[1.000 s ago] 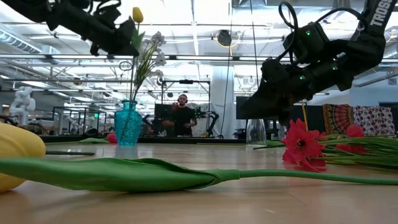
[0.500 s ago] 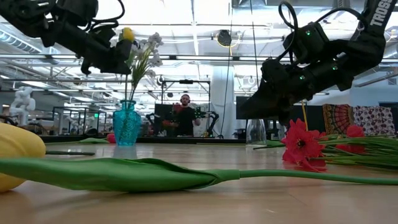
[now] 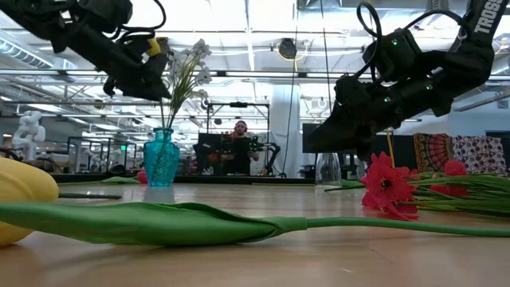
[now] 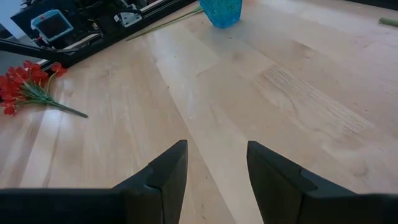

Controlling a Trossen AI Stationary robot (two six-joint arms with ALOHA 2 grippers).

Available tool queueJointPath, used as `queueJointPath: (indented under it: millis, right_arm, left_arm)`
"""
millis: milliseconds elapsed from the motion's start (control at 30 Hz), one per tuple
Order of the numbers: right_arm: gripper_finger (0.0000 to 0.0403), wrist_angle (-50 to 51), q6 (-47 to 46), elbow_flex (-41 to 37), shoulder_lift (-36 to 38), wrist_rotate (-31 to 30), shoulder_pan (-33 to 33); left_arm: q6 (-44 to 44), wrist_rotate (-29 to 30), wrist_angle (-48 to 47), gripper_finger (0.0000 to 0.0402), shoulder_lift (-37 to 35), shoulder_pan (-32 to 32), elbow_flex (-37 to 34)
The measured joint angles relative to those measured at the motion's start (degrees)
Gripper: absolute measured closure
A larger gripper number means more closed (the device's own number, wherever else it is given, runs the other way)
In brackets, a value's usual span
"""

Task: Sort flowers into vase by color
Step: Put the top yellow flower into the blue vase, then put the left red flower into the transparent vase

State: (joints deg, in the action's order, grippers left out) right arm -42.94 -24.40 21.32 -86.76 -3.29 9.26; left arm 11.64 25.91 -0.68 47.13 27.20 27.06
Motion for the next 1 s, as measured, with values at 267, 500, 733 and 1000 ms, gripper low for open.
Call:
queueJointPath:
  millis: [267, 500, 733, 1000]
  right_arm:
    - [0.0245, 2.05, 0.0, 0.04, 0.0, -1.35, 0.0]
    - [0.0245, 3.02, -0.37, 0.04, -0.04, -1.53, 0.0]
    - [0.0245, 2.98, -0.44, 0.04, -0.05, -1.49, 0.0]
    - [0.0245, 2.89, -0.44, 0.04, -0.07, -1.44, 0.0]
  left_arm:
    - [0.15, 0.02, -19.23, 0.0229, -0.44, 0.0, 6.41]
    - [1.82, 1.78, -28.51, 0.0229, -3.85, 0.01, 7.33]
    - [5.73, 1.82, -36.34, 0.0229, -8.4, 0.0, 7.35]
    - [10.56, -0.99, -42.85, 0.0229, -9.9, 0.01, 7.35]
